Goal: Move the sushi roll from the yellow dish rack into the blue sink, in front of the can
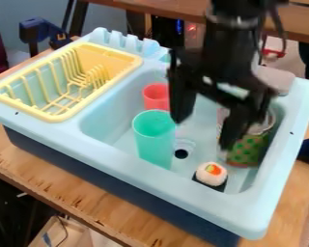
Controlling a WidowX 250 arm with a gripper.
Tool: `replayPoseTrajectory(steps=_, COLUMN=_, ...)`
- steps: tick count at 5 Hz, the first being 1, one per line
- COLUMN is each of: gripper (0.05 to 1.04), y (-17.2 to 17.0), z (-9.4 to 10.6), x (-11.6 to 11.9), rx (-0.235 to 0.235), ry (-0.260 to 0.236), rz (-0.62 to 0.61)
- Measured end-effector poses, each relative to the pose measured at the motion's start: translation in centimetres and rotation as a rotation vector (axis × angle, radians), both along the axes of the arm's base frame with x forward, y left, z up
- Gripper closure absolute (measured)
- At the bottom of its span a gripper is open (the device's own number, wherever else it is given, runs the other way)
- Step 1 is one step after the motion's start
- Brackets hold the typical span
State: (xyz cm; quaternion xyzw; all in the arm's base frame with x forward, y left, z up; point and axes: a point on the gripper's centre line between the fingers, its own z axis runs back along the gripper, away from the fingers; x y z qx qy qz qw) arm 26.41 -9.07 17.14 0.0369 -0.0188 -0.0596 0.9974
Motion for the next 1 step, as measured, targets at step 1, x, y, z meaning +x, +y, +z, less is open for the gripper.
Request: replayPoseTrajectory(steps=1, gripper=0.081, y=0.96, z=1.94, x=-1.02, rx=0.037, ry=0.011, rz=0.009)
